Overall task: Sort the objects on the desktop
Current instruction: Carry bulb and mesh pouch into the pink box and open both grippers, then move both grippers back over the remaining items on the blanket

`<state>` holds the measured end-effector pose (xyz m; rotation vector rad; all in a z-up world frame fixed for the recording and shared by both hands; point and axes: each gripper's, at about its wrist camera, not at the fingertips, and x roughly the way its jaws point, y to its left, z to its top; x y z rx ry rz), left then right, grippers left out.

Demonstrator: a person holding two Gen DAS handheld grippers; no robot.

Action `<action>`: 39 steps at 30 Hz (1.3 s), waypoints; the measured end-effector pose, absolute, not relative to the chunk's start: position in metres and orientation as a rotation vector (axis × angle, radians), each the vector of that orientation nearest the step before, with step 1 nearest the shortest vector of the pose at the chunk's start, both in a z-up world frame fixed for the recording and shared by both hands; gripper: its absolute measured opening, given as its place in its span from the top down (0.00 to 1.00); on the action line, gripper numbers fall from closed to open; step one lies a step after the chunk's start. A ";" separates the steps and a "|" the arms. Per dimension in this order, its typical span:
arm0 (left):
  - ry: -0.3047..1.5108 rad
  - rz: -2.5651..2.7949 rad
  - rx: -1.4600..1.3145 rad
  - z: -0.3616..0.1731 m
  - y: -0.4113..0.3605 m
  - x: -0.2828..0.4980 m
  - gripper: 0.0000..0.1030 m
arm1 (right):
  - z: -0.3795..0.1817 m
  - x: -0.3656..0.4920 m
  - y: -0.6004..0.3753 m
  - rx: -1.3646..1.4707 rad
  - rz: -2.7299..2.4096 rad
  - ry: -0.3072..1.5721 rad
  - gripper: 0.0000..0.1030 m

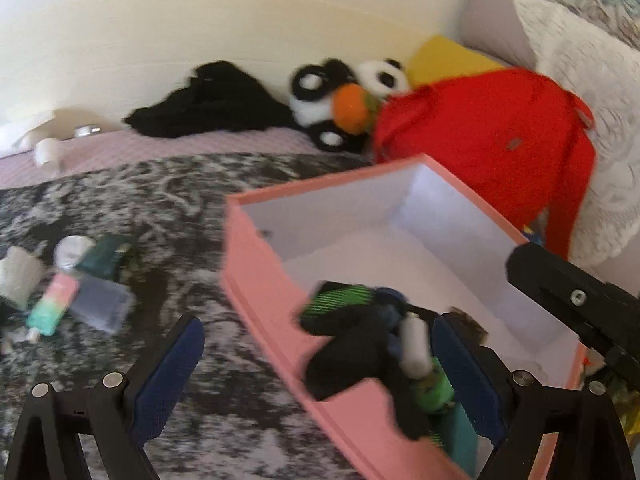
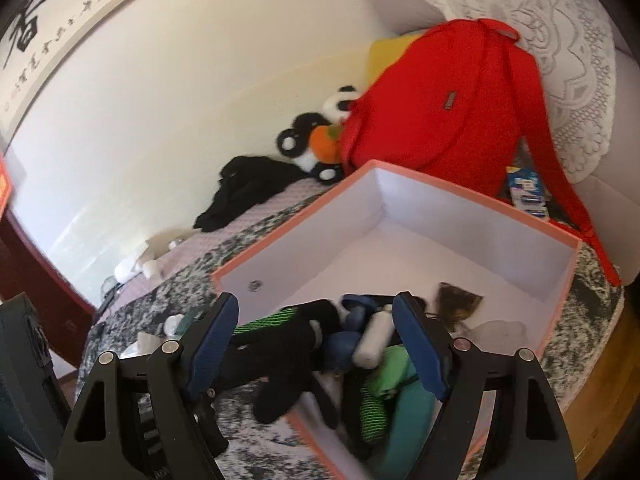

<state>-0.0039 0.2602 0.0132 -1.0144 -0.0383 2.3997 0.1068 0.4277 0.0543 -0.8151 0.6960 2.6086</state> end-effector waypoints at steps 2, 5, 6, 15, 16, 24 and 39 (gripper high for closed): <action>-0.050 2.441 -1.014 0.013 0.243 -0.009 0.07 | 0.055 0.099 0.415 -0.823 2.634 0.690 0.19; -0.059 2.504 -1.017 0.010 0.214 -0.019 0.07 | 0.054 0.086 0.394 -0.841 2.670 0.690 0.20; -0.059 2.522 -1.022 0.008 0.204 -0.022 0.07 | 0.053 0.081 0.386 -0.846 2.683 0.693 0.20; -0.028 2.713 -1.134 -0.025 0.094 -0.058 0.08 | 0.031 0.023 0.303 -0.969 2.803 0.706 0.20; -0.017 2.729 -1.148 -0.030 0.083 -0.062 0.08 | 0.027 0.016 0.294 -0.987 2.814 0.705 0.20; -0.089 2.749 -1.318 -0.082 -0.009 -0.101 0.19 | -0.012 -0.036 0.235 -1.134 2.857 0.664 0.21; -0.104 2.629 -1.383 -0.119 0.000 -0.138 0.19 | -0.062 -0.098 0.225 -1.263 2.810 0.748 0.22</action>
